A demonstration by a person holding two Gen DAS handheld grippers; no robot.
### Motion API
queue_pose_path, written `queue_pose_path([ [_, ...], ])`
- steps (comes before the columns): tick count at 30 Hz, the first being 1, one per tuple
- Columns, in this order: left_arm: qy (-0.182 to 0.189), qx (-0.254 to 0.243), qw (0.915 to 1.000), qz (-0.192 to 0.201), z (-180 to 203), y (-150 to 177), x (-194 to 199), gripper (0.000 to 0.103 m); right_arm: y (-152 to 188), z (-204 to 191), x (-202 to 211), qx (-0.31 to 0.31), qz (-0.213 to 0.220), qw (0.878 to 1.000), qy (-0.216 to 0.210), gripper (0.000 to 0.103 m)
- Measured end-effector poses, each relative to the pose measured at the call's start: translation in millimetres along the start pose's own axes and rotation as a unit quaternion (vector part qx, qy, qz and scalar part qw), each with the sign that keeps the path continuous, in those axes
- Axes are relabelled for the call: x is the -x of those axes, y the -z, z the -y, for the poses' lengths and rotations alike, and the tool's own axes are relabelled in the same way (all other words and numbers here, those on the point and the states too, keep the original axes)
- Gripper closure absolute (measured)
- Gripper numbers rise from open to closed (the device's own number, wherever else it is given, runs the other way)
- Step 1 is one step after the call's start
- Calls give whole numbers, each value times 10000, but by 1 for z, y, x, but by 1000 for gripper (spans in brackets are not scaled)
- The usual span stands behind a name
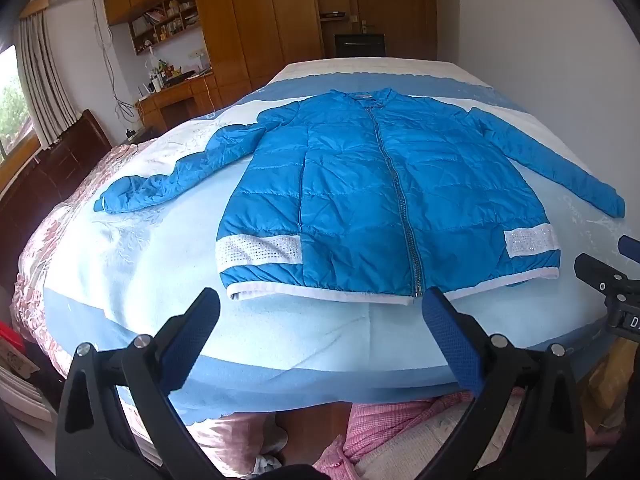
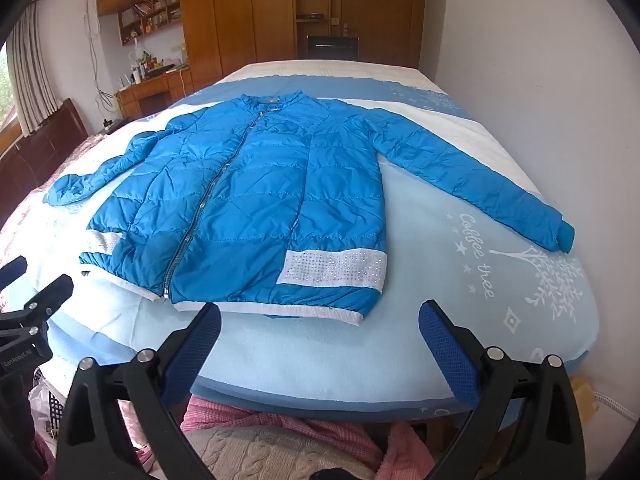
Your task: Fold large clothes
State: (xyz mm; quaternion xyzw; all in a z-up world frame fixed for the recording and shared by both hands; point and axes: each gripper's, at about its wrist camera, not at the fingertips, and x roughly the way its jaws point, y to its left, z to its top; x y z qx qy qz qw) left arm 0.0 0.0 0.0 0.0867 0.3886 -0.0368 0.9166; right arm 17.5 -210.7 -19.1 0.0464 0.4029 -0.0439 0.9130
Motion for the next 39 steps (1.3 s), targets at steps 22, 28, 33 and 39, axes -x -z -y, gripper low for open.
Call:
queue_pose_path([
  [22,2,2,10000,-9,0,0,0,3,0,1,-1,11,4,10000,7,4],
  [28,4,11,10000,-3,-1,0,-1,3,0,0,0,23,10,10000,6,4],
  [33,-9,3,10000,-3,-1,0,-1,3,0,1,-1,14,3,10000,1,4],
  [39,-13,2,10000,2,-1,0,-1,3,0,0,-1,14,-6,10000,-4,4],
])
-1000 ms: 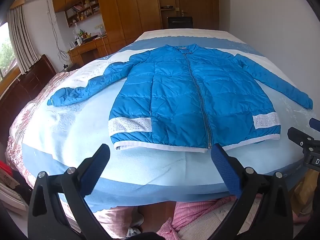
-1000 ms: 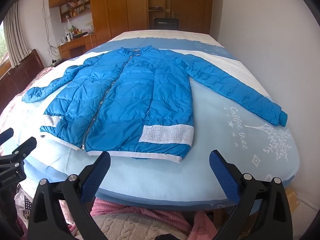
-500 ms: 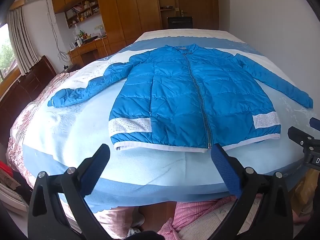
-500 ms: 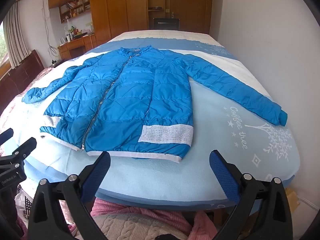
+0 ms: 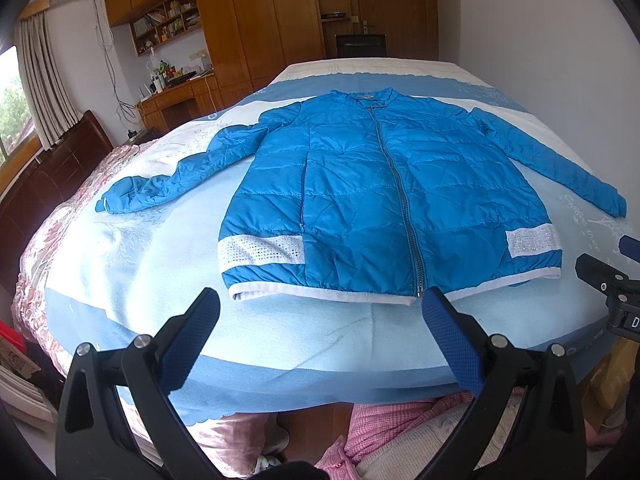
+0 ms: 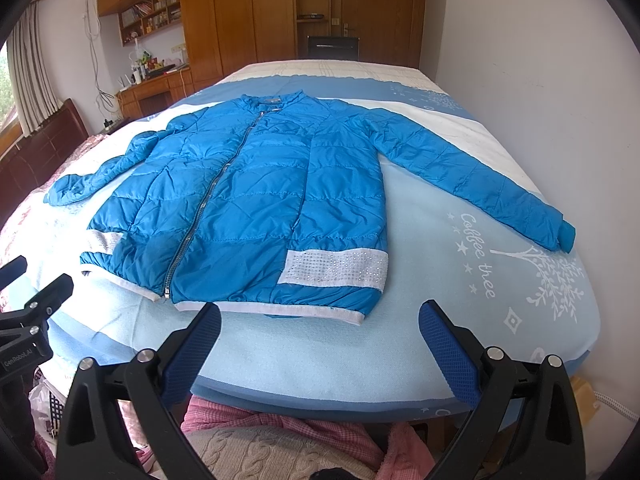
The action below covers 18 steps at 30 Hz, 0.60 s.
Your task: Fold large clothes
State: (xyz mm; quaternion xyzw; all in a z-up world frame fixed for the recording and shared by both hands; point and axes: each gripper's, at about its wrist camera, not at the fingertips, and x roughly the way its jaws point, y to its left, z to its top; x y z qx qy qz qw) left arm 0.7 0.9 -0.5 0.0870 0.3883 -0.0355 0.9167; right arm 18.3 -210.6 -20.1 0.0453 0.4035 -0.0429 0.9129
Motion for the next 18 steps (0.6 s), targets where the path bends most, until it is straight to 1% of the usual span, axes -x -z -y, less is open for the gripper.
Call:
queue_pose_path([
  [18,-3,-1,10000,1,-2,-2,-1,3,0,1,0,-3,2,10000,-2,4],
])
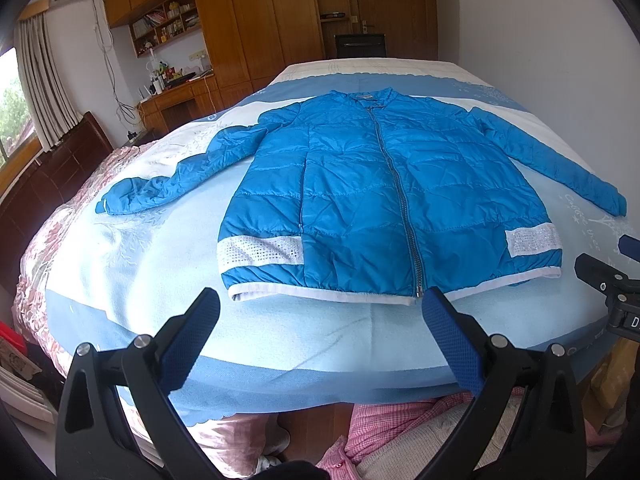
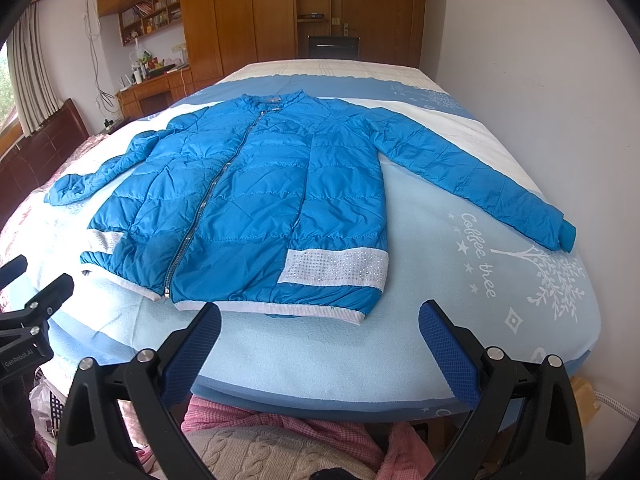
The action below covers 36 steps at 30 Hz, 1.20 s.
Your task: Fold large clothes
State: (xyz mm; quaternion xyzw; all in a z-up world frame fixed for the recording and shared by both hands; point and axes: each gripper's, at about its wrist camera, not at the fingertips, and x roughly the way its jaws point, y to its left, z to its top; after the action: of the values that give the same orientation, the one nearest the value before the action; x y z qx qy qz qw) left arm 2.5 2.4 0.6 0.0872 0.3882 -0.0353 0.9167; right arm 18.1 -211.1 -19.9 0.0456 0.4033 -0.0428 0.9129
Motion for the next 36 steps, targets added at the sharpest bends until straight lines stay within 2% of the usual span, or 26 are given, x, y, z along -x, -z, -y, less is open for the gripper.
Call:
queue_pose_path([
  [36,-16,-26,10000,9,1,2,2,3,-3,-1,-1,-16,12,10000,-26,4],
])
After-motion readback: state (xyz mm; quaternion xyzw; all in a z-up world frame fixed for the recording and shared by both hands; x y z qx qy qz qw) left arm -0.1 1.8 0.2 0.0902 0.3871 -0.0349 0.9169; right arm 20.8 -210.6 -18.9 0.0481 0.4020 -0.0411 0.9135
